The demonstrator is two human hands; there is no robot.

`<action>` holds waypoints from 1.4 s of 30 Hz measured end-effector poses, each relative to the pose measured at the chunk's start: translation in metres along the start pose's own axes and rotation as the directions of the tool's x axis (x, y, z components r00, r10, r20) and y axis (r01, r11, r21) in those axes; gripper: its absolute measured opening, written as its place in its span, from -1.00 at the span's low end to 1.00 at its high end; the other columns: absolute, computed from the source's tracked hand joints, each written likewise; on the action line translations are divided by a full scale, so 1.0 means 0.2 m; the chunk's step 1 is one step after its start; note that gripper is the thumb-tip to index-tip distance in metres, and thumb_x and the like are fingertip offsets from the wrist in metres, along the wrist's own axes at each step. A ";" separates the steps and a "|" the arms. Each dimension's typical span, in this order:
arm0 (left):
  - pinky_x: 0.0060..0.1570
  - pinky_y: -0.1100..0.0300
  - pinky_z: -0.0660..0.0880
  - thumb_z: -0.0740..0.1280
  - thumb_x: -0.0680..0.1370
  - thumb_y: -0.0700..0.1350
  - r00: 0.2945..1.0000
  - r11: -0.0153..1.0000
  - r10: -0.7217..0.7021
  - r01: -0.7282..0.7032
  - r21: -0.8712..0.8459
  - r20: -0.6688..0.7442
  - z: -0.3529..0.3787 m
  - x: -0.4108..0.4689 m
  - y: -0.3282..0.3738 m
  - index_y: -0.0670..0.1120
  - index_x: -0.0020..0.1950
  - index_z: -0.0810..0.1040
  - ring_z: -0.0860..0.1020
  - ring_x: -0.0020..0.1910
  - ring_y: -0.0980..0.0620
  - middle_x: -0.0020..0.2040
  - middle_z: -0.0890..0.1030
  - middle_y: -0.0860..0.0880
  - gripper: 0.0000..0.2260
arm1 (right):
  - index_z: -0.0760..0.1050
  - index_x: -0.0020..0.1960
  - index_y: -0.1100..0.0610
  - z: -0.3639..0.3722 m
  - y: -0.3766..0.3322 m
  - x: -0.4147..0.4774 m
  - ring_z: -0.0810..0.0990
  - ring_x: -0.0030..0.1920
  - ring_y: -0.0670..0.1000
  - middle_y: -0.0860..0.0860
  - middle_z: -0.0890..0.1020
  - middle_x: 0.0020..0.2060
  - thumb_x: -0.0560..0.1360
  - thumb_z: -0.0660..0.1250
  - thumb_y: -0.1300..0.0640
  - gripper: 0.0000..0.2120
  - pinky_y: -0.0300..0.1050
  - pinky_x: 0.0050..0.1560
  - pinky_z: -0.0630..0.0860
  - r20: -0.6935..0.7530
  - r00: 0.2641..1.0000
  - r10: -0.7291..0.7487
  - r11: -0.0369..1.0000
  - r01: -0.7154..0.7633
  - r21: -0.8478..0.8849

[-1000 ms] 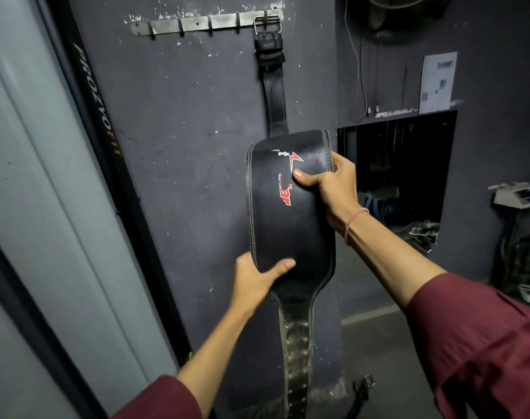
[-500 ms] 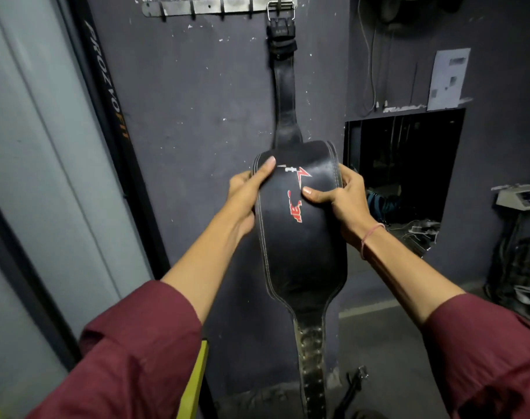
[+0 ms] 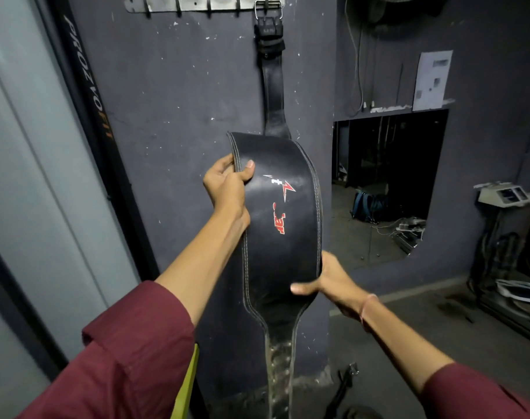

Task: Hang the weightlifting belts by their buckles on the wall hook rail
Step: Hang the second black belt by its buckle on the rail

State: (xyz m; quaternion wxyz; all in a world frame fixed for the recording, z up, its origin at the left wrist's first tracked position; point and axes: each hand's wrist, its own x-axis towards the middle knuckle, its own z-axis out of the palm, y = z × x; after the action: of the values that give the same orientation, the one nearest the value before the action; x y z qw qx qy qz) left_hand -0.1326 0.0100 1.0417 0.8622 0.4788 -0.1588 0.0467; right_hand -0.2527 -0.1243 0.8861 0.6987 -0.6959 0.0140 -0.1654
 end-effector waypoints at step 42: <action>-0.11 0.18 0.57 0.31 0.57 -0.35 0.857 0.979 -0.078 -0.029 0.201 0.509 -0.09 0.03 -0.12 -0.26 0.07 0.53 0.59 -0.15 -0.01 -0.12 0.63 -0.14 -0.90 | 0.62 0.09 0.37 0.00 -0.67 0.38 0.70 -0.12 0.14 0.23 0.72 -0.10 0.54 0.42 0.09 -0.68 -0.10 -0.12 0.66 -0.067 0.998 -0.017 0.999 0.020 0.034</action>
State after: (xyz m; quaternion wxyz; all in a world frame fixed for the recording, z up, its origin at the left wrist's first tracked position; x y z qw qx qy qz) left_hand -0.1178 0.0121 1.0141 0.7360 0.5605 -0.3716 -0.0781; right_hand -0.2088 -0.1404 1.0329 0.7084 -0.6777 0.0280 -0.1951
